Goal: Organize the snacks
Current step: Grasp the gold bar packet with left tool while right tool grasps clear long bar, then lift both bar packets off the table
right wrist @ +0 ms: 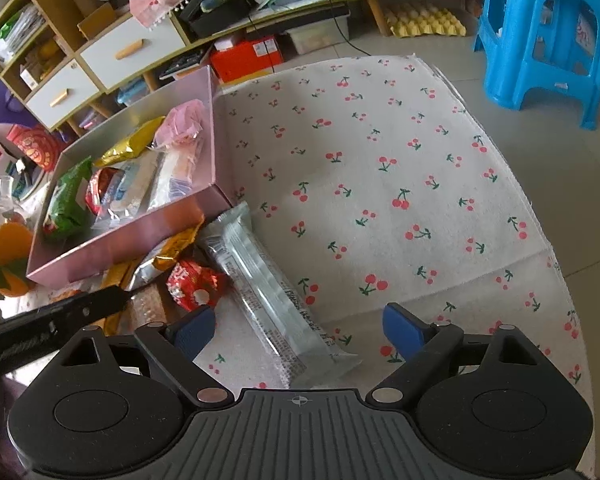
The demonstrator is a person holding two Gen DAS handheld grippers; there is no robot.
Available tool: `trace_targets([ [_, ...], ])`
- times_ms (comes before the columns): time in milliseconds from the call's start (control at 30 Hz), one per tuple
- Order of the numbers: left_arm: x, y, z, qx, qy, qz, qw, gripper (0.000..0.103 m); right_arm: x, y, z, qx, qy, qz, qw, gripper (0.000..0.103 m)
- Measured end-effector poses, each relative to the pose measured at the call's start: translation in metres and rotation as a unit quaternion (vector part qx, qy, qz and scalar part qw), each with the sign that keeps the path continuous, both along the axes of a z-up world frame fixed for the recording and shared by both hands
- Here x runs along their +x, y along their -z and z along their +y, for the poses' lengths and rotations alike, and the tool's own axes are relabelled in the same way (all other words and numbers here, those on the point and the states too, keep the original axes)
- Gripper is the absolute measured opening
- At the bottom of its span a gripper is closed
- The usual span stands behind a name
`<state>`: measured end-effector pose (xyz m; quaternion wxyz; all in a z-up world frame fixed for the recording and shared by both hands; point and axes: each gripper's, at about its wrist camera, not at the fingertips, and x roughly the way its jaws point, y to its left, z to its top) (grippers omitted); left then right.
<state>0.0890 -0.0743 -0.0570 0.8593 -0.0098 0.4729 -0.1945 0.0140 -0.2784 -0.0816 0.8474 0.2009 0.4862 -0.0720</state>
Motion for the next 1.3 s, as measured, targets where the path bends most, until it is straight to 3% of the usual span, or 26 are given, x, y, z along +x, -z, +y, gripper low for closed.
trace_targets([
  [100,0.0,0.002,-0.002,0.02,-0.009,-0.006,0.9997,0.039,0.002,0.004,0.0,0.0,-0.007,0.001,1.0,0.083],
  [267,-0.006,0.001,-0.005,0.048,0.001,-0.024,0.9986,0.031,0.007,0.011,0.003,0.006,-0.025,0.004,1.0,0.044],
  [433,-0.011,-0.003,-0.002,0.062,0.018,-0.022,0.9977,0.028,0.004,0.006,0.011,0.007,-0.048,-0.001,0.999,0.032],
  [1033,-0.062,-0.016,0.041,0.043,0.116,0.027,0.9919,0.027,-0.051,0.005,0.028,0.064,-0.096,0.047,0.992,0.029],
  [1300,-0.087,-0.003,0.05,0.059,0.146,0.028,0.9871,0.026,-0.062,0.001,0.046,0.029,-0.126,0.046,0.991,0.035],
])
